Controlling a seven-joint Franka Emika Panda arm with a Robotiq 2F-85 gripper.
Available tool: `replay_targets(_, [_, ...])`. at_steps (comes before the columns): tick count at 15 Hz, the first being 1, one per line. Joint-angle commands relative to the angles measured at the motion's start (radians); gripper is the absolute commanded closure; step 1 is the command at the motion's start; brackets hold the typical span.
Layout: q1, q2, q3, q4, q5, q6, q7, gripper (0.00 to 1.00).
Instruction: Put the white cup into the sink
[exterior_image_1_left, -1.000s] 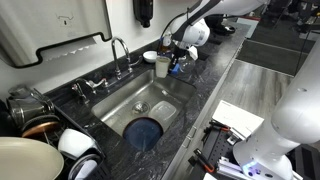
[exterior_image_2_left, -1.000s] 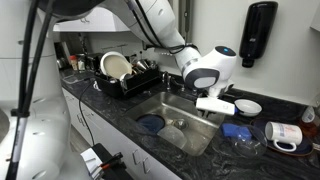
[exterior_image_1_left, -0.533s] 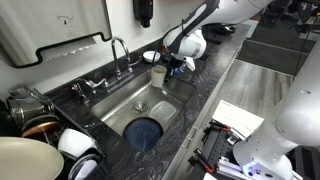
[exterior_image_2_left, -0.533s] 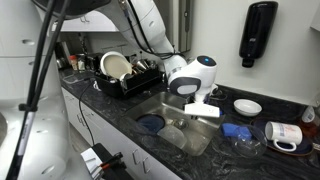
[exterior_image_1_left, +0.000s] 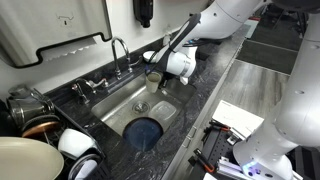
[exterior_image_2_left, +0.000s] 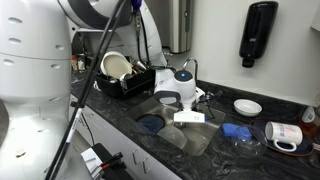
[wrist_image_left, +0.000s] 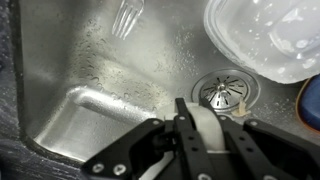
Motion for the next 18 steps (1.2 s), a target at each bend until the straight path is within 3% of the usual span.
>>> replay_targets(1, [0.014,0.118,0.018,0.058,0.004,0.129,-0.007,0.96])
replay_targets(7, [0.04,0.251,0.001,0.113,-0.013,0.227,0.007,0.96])
replay_targets(16, [0.051,0.307,-0.008,0.159,-0.009,0.247,0.005,0.96])
replay_targets(17, [0.221,0.345,-0.196,0.163,0.024,0.194,0.044,0.96])
replay_targets(18, [0.249,0.352,-0.229,0.159,0.021,0.182,0.059,0.96])
